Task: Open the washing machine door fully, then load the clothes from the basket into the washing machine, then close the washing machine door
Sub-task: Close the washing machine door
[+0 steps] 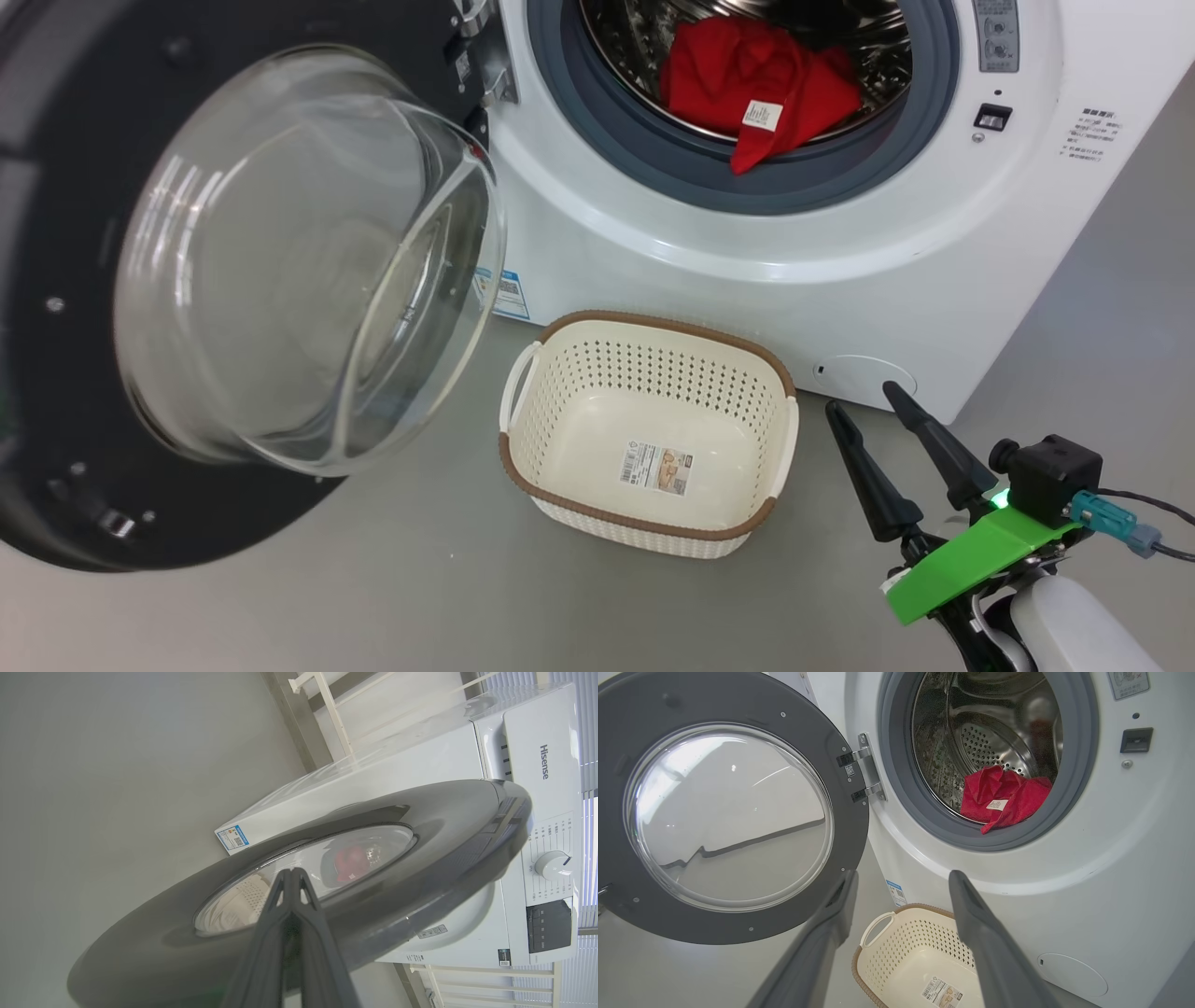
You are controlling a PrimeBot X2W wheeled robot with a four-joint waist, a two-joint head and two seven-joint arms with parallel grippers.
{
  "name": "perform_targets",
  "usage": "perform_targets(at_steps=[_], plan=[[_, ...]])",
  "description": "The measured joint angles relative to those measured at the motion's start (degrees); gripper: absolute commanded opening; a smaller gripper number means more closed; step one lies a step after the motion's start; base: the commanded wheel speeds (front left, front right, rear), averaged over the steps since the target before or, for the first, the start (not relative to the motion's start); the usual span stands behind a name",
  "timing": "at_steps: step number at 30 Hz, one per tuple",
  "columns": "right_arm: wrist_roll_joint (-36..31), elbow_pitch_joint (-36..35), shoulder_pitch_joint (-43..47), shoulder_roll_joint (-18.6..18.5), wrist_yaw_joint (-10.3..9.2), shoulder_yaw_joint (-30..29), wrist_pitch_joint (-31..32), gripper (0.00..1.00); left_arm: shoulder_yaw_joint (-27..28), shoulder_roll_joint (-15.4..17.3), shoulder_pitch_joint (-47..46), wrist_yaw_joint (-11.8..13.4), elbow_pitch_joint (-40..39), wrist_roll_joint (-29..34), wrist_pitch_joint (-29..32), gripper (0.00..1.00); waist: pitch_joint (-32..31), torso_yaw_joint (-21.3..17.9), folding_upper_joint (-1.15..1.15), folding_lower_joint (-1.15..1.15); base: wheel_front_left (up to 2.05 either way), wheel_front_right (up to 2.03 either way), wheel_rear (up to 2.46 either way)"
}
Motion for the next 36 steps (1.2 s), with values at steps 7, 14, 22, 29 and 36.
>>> perform_targets(at_steps=[7,14,22,29,36], plan=[[0.00,0.32,0.21,0.68,0.00,0.16,0.00,1.00,-2.13,-2.53,3.59,1.72,-7.50,-2.42,5.35,0.00,-1.41,0.43,0.00,0.00,0.00,0.00,0.00],[0.01,0.42,0.35,0.93,0.00,0.19,0.00,1.00,-4.38,-5.59,6.23,3.98,-15.46,-4.66,9.35,0.00,-2.17,0.59,0.00,0.00,0.00,0.00,0.00],[0.01,0.41,0.76,1.04,0.00,0.01,0.00,1.00,-7.39,-8.92,8.98,4.61,-23.54,-5.54,11.41,0.00,-1.68,0.51,0.00,0.00,0.00,0.00,0.00],[0.46,0.46,1.30,1.08,0.00,-0.08,0.00,1.00,-7.15,-9.53,10.01,5.03,-25.92,-5.69,10.10,0.00,-1.96,0.65,0.00,0.00,0.00,0.00,0.00],[0.46,0.59,1.34,1.16,0.00,-0.34,0.00,1.00,-6.30,-9.46,10.21,2.82,-25.84,-4.55,7.66,0.00,-2.71,1.36,0.00,0.00,0.00,0.00,0.00]])
